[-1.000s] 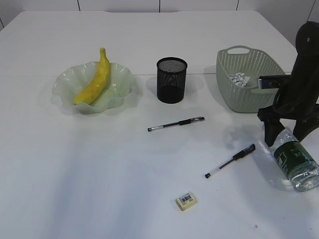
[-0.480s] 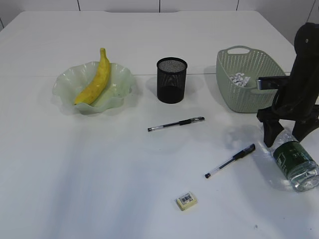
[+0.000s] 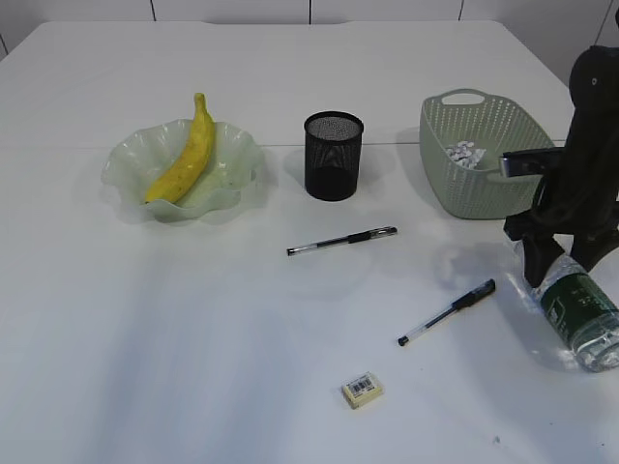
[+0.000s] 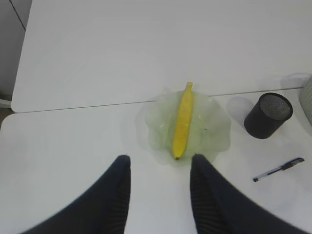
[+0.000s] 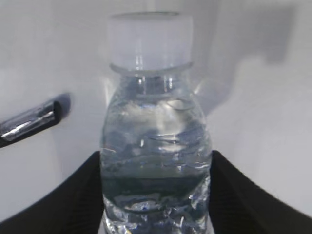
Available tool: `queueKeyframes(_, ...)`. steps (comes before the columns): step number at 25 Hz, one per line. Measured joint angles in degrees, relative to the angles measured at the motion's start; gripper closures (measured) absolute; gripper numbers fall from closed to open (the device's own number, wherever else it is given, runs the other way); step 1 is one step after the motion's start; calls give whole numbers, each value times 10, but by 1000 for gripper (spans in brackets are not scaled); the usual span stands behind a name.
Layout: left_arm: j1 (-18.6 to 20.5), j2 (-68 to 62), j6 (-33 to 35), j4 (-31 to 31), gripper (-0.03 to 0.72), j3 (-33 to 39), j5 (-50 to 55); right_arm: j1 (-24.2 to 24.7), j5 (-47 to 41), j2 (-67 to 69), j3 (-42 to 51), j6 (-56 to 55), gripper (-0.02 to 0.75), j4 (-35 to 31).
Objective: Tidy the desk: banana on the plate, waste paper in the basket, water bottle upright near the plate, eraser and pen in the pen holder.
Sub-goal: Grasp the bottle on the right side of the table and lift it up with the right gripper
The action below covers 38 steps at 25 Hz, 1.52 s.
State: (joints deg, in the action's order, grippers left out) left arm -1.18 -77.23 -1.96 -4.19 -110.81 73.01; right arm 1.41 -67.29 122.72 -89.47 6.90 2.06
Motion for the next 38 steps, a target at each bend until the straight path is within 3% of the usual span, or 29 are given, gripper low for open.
queueKeyframes(6,0,0,0,0,402,0,0,0,-1,0,0,0,374,6)
queueKeyframes(23,0,0,0,0,402,0,0,0,-13,6,-51,-2,377,-3)
queueKeyframes(38,0,0,0,0,402,0,0,0,-13,-26,-34,-15,378,-3)
